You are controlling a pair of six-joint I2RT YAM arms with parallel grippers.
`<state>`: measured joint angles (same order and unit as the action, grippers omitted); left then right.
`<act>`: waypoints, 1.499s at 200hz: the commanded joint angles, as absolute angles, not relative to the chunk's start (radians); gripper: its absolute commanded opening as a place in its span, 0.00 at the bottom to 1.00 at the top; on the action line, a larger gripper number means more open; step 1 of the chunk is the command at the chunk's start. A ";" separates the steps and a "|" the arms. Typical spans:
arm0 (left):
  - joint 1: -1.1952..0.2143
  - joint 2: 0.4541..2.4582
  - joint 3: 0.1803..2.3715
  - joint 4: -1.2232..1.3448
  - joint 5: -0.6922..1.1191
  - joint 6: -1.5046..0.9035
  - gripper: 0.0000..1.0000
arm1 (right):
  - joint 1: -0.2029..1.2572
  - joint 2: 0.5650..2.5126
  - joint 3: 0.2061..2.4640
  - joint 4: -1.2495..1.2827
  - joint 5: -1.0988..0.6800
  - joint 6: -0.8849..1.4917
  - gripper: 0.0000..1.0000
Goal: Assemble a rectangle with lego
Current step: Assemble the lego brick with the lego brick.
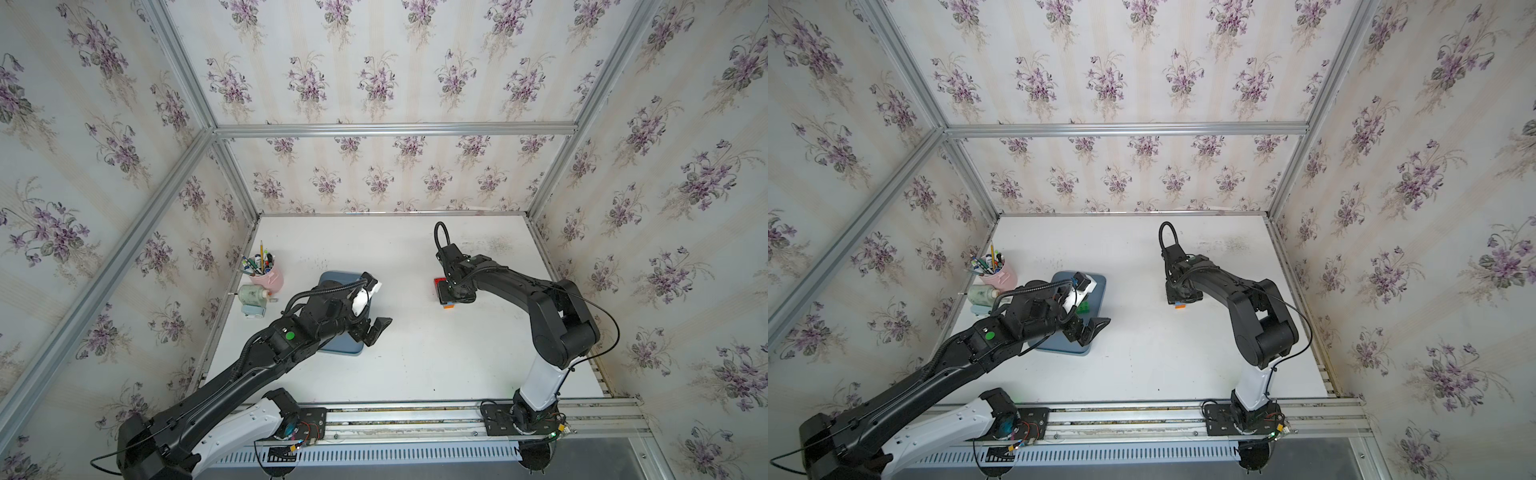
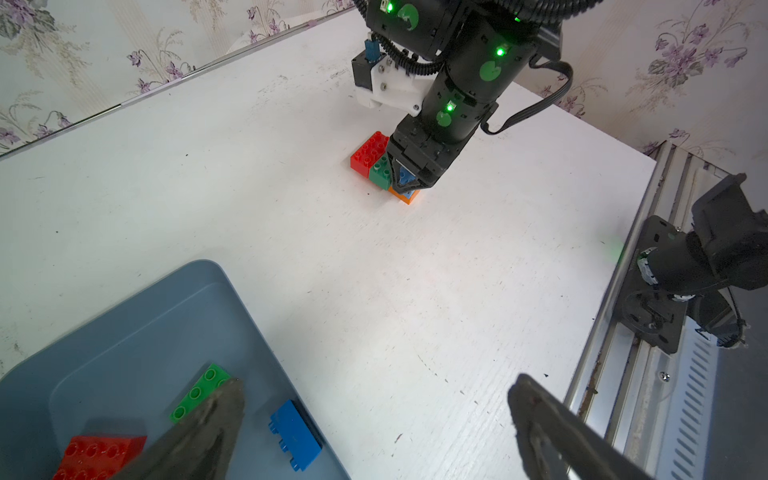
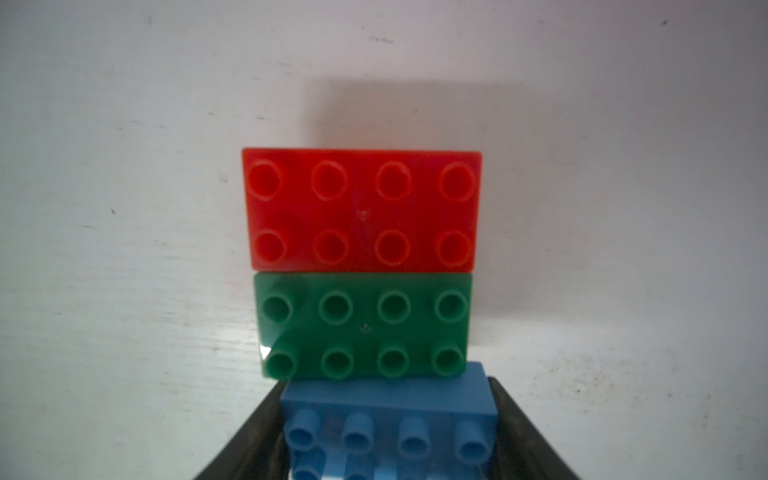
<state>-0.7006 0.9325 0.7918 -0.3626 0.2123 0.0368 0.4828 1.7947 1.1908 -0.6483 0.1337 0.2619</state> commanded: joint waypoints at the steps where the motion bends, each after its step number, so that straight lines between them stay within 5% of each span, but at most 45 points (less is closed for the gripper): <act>1: -0.701 0.937 0.803 -0.344 0.208 0.034 1.00 | 0.480 1.807 1.197 -0.631 0.133 0.254 0.51; 300: -0.701 0.939 0.805 -0.355 0.191 0.029 1.00 | 0.445 1.796 1.138 -0.569 0.078 0.264 0.58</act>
